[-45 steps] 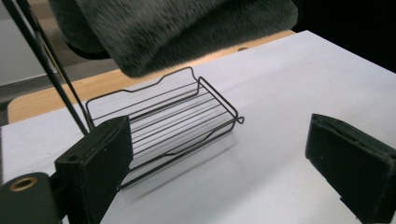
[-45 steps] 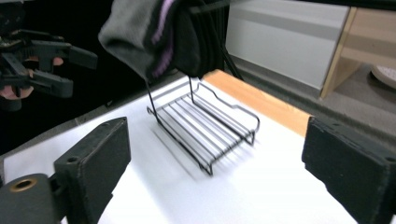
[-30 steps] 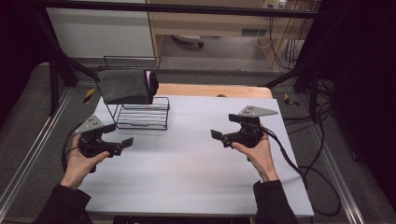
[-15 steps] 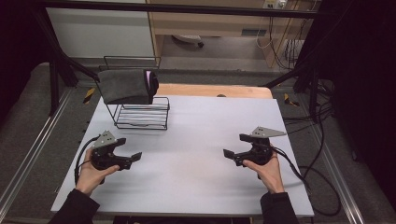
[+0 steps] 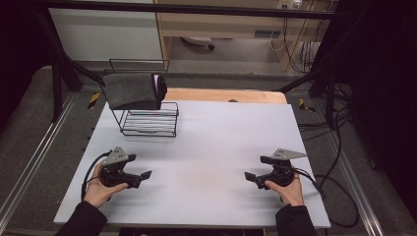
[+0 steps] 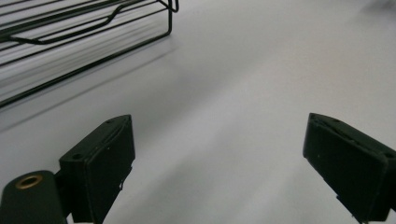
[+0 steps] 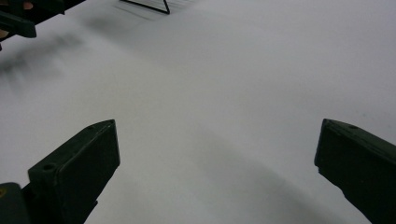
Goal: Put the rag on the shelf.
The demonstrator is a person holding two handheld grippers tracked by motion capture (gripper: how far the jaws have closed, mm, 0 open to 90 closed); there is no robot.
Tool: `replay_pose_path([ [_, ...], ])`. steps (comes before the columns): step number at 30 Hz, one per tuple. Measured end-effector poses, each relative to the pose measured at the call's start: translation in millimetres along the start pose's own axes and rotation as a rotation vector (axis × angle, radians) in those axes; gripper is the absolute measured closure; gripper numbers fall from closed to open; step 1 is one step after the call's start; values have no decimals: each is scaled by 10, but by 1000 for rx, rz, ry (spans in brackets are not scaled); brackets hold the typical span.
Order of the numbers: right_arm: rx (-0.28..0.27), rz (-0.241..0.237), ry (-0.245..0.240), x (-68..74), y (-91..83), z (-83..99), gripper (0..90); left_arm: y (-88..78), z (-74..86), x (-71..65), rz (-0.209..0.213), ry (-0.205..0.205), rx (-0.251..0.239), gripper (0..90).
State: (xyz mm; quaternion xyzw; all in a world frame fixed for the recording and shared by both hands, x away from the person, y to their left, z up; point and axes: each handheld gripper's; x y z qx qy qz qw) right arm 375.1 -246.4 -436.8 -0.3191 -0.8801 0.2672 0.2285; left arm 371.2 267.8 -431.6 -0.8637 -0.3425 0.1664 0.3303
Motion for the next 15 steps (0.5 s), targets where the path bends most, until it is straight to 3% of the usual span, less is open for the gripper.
replay_pose_path([
  [7, 5, 16, 41, -63, -45, 200, 9, 21, 42, 17, 7, -11, 17, 86],
  [15, 20, 29, 30, -57, -48, 230, 9, 22, 75, 18, 5, -7, 29, 84],
])
Point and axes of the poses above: each handheld gripper's, and its own axes: y roughly forward along the jaws, z roughly out of its underside, x roughly to its left, and after that the axes turned 8 degrees about x, right-handed
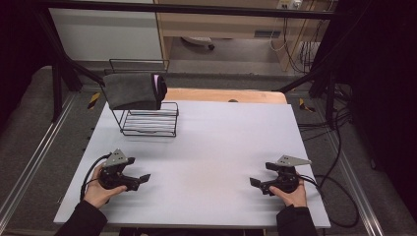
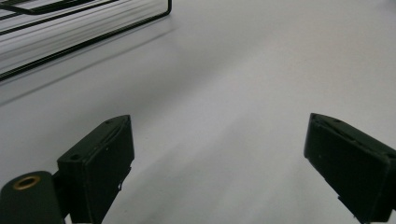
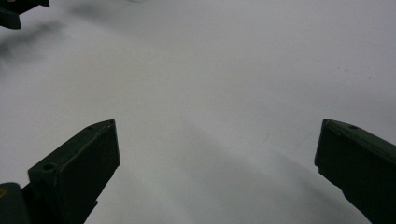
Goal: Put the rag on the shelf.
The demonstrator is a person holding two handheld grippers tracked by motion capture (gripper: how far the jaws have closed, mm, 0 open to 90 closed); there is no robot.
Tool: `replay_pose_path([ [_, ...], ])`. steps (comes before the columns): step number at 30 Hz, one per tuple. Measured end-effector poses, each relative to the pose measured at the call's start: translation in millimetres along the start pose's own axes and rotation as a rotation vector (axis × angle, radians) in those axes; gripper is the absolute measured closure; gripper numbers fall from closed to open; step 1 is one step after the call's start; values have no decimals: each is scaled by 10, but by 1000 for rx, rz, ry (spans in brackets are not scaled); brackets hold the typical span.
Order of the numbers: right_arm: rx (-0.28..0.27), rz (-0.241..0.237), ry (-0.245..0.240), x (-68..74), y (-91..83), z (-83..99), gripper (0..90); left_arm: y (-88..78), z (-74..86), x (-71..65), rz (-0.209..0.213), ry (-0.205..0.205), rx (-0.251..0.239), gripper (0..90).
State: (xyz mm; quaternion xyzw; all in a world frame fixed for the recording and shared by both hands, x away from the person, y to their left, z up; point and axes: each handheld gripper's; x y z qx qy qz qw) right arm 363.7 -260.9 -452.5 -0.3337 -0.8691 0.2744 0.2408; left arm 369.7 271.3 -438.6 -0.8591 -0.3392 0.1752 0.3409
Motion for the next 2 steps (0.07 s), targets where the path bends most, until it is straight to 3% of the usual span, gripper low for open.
replay_pose_path([
  [2, 7, 3, -3, -1, 1, 1, 9, -2, 3, -1, 1, 2, -1, 84],
])
Point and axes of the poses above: each handheld gripper's, and its own axes: y roughly forward along the jaws, z roughly out of its underside, x roughly to its left, and after that the axes turned 8 degrees about x, right-handed
